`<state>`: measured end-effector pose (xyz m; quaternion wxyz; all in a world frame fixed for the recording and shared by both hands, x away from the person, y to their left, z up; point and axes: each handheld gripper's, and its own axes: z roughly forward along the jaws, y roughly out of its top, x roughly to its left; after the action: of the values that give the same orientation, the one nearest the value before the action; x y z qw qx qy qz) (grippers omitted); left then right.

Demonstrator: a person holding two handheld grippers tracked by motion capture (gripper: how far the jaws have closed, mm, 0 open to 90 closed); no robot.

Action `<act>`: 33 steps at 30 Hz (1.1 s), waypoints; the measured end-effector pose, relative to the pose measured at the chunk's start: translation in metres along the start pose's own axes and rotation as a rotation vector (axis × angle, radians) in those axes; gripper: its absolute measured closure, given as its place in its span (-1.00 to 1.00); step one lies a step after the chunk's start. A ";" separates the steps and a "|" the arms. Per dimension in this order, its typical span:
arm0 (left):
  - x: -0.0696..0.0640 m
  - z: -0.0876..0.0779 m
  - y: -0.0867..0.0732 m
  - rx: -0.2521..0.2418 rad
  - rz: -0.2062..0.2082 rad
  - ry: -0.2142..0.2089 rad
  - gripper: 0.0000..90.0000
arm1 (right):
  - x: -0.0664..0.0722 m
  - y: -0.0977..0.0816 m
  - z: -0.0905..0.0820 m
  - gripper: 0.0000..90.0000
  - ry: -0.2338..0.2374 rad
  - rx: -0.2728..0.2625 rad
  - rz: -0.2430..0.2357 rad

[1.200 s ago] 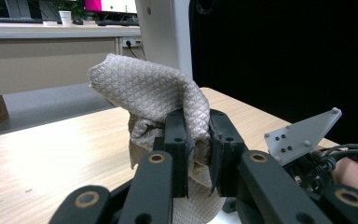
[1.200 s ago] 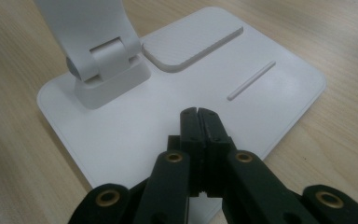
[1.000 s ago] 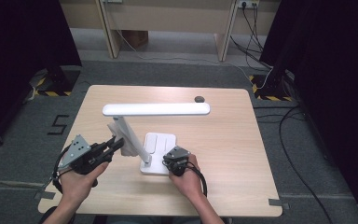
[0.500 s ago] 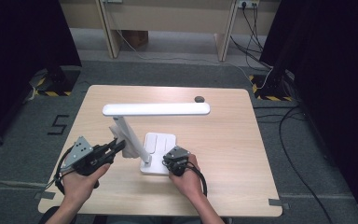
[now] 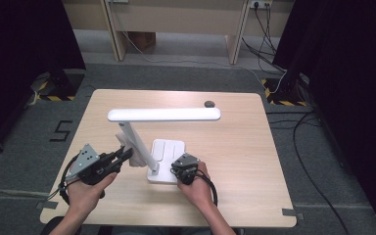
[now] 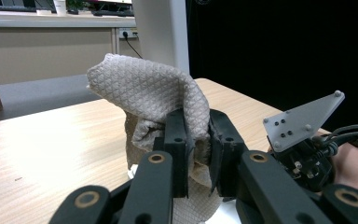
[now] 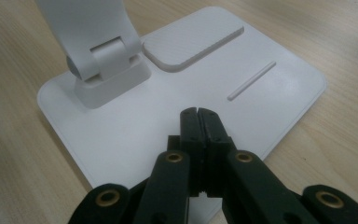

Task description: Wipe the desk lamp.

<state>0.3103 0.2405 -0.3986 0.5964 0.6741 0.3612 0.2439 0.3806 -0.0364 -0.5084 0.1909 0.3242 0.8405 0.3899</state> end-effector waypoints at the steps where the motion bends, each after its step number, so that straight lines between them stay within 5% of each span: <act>1: 0.000 0.000 0.000 -0.001 0.000 0.000 0.77 | 0.000 0.000 0.000 1.00 0.000 0.000 -0.001; 33: -0.001 0.002 -0.009 0.002 0.004 -0.008 0.77 | 0.001 0.000 0.000 1.00 -0.002 0.005 -0.006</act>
<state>0.3093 0.2387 -0.4076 0.5966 0.6764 0.3579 0.2418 0.3804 -0.0357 -0.5081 0.1923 0.3223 0.8422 0.3870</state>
